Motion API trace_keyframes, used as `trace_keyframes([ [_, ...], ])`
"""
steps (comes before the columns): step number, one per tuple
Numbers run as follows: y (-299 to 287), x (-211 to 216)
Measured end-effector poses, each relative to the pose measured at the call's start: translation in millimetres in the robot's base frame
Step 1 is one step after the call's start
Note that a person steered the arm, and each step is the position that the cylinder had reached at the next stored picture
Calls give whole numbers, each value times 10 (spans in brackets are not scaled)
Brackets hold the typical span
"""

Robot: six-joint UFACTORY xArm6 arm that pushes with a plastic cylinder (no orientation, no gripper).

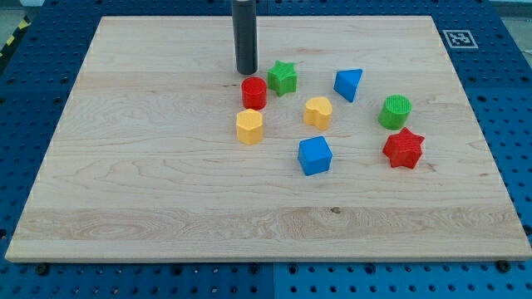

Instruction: Move the green star to the top right of the red circle

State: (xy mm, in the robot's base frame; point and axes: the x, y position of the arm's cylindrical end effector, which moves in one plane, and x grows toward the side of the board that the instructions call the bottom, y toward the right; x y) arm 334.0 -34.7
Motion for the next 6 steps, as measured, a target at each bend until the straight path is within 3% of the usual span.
trace_keyframes([
  [1, 45, 160],
  [6, 311, 183],
])
